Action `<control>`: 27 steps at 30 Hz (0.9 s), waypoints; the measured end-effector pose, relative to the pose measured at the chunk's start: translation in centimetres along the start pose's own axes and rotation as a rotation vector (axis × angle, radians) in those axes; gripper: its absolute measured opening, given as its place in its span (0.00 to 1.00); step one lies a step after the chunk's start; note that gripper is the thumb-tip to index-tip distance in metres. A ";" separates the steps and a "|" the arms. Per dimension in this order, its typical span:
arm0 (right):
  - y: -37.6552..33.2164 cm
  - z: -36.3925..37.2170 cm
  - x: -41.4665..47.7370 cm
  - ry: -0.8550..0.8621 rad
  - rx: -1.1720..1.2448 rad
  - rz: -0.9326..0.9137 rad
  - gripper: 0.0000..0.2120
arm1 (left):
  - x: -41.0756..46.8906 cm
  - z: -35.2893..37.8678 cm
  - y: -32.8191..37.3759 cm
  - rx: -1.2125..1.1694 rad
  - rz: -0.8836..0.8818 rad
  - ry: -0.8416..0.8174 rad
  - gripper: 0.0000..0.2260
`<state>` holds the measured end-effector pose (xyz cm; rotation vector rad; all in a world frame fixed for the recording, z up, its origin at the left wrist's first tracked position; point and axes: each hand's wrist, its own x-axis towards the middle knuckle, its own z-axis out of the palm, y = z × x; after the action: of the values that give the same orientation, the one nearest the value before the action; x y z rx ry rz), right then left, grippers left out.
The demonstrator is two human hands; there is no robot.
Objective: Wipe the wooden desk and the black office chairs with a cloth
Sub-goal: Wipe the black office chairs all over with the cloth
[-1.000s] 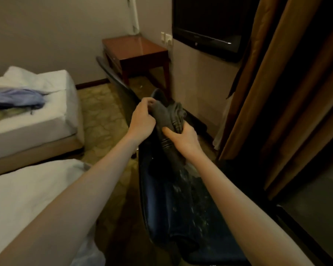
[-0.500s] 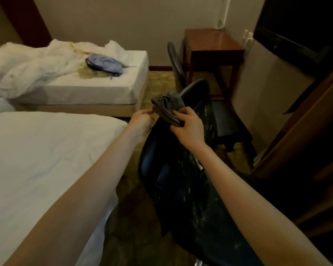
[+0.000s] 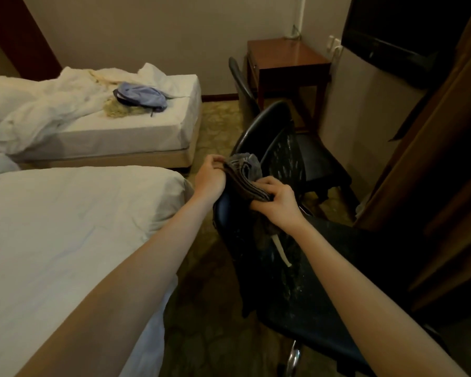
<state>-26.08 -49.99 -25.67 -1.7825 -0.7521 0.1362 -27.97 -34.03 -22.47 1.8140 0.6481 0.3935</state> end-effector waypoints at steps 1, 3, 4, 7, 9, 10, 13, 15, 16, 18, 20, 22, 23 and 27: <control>0.3 -0.3 -0.8 -0.036 0.019 0.031 0.19 | -0.2 -0.1 -0.1 0.030 0.021 -0.031 0.12; 0.9 -0.9 -2.5 -0.152 0.037 0.123 0.19 | -0.3 -0.6 -0.2 0.143 0.118 -0.042 0.11; 1.2 -1.2 -3.5 -0.190 0.040 0.175 0.19 | -0.3 -0.8 -0.3 0.210 0.190 -0.025 0.11; 0.9 -2.7 -5.0 -0.070 0.104 0.349 0.13 | -0.4 -0.8 -0.4 0.288 0.341 -0.081 0.10; 0.3 -3.1 -4.0 0.161 0.118 0.485 0.09 | -0.7 -0.6 -0.6 0.271 0.363 -0.132 0.10; -0.2 -2.9 -2.9 0.246 0.068 0.510 0.08 | -0.9 -0.5 -0.6 0.261 0.365 -0.135 0.10; -2.3 0.0 0.4 0.237 -0.298 0.402 0.06 | -1.3 -0.3 -0.6 0.282 0.340 -0.125 0.12; -2.7 2.4 1.4 0.108 -0.562 0.272 0.09 | -1.4 -0.3 -0.9 0.347 0.344 -0.105 0.12; -2.8 3.0 1.3 0.051 -0.664 0.224 0.10 | -1.3 -0.3 -1.0 0.367 0.353 -0.098 0.12; -2.7 2.8 0.4 -0.035 -0.809 0.134 0.10 | -1.2 -0.2 -1.2 0.377 0.358 -0.086 0.12; -2.4 2.1 -1.5 -0.147 -0.905 0.042 0.09 | -1.1 -0.1 -1.3 0.390 0.359 -0.088 0.12; -2.3 2.0 -3.9 -0.274 -0.931 -0.054 0.06 | -1.1 -0.1 -1.3 0.416 0.368 -0.094 0.12; -2.3 2.0 -5.1 -0.332 -0.910 -0.080 0.05 | -1.1 -0.1 -1.3 0.419 0.370 -0.093 0.12; -1.4 0.1 -8.1 -0.385 -0.824 -0.015 0.12 | -1.4 -0.1 -1.0 0.431 0.377 -0.104 0.12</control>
<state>-33.06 -54.12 -26.70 -2.5689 -1.2116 0.1776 -29.38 -34.57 -23.35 2.3638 0.3287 0.4266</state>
